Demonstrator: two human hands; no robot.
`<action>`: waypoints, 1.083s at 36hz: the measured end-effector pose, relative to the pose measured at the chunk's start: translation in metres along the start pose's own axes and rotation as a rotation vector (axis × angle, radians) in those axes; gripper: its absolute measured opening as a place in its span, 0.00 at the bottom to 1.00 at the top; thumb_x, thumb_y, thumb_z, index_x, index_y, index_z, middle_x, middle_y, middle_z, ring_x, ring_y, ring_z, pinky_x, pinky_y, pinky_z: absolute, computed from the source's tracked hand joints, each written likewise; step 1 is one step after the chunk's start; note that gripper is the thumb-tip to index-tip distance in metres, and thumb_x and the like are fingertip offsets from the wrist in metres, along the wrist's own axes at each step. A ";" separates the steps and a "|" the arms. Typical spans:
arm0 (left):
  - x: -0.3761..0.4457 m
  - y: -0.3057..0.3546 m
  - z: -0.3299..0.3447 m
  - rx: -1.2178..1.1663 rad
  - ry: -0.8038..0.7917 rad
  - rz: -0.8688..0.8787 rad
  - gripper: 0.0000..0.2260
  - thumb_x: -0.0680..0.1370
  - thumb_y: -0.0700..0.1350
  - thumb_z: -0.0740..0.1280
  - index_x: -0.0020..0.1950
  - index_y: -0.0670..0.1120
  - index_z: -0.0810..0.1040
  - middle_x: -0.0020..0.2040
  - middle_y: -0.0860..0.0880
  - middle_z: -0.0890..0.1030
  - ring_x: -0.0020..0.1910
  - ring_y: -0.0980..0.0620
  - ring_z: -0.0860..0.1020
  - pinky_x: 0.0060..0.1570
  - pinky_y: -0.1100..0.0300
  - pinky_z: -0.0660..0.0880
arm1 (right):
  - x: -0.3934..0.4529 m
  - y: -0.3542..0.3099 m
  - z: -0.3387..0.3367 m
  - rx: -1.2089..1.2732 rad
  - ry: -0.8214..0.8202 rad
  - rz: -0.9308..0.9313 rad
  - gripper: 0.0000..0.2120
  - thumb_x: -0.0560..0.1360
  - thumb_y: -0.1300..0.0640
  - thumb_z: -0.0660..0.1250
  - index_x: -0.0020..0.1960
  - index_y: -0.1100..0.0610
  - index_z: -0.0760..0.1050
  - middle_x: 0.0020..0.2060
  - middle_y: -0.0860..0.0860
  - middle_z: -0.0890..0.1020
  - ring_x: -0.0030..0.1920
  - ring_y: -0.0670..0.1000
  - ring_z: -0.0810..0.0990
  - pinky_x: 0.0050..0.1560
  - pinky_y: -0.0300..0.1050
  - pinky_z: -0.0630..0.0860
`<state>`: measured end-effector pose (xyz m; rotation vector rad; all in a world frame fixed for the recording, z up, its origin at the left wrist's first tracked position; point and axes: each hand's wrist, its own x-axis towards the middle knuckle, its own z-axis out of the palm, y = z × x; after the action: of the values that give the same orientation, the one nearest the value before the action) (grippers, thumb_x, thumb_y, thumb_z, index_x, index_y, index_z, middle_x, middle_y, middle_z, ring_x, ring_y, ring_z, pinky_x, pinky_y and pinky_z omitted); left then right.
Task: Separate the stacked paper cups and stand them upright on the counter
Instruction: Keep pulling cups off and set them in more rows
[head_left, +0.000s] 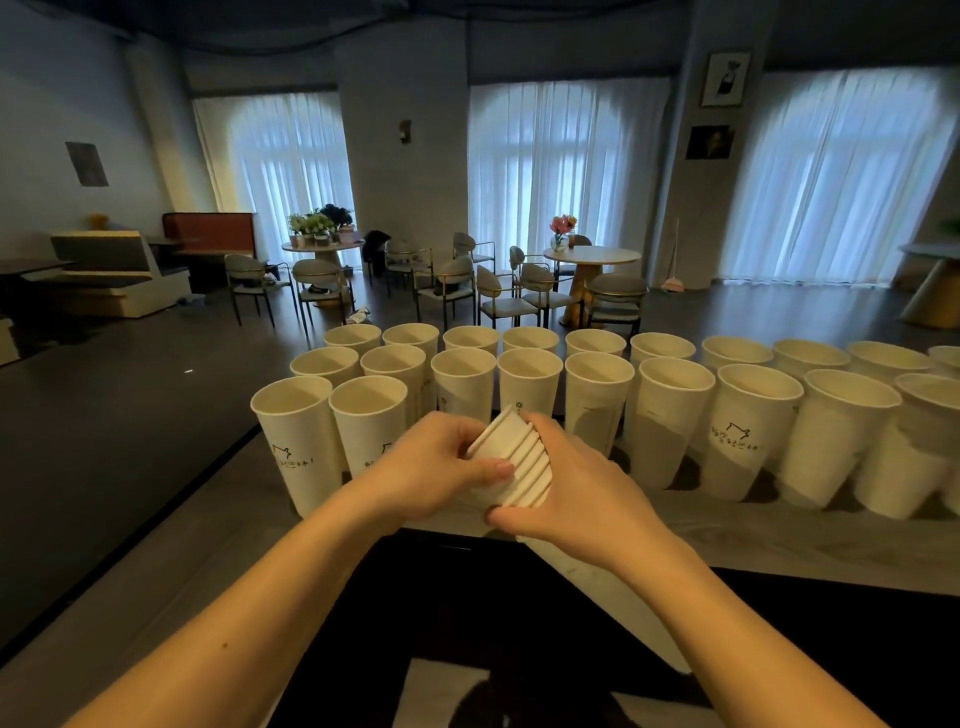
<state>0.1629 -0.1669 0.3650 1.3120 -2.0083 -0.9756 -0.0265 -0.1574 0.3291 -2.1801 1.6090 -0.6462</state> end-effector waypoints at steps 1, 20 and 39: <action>0.001 0.002 -0.001 -0.001 0.051 0.001 0.09 0.73 0.47 0.75 0.53 0.52 0.83 0.46 0.53 0.86 0.47 0.55 0.82 0.55 0.50 0.78 | -0.001 0.002 -0.001 -0.016 0.009 -0.001 0.46 0.62 0.29 0.73 0.73 0.34 0.54 0.59 0.41 0.73 0.54 0.45 0.75 0.51 0.51 0.80; 0.044 -0.021 -0.001 1.044 0.155 0.140 0.27 0.75 0.49 0.72 0.72 0.50 0.69 0.63 0.46 0.79 0.62 0.46 0.77 0.56 0.53 0.74 | -0.012 0.034 -0.014 -0.122 -0.035 0.289 0.54 0.66 0.28 0.72 0.80 0.43 0.45 0.69 0.50 0.70 0.67 0.54 0.72 0.61 0.54 0.76; 0.031 0.014 0.031 0.428 0.101 0.251 0.16 0.80 0.55 0.62 0.66 0.50 0.73 0.57 0.54 0.79 0.53 0.58 0.76 0.53 0.62 0.74 | -0.017 0.034 -0.015 0.110 0.084 0.192 0.47 0.61 0.29 0.76 0.72 0.42 0.59 0.59 0.41 0.74 0.57 0.47 0.76 0.56 0.51 0.78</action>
<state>0.1202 -0.1835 0.3602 1.2432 -2.3121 -0.3676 -0.0662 -0.1514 0.3206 -1.9154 1.7546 -0.7573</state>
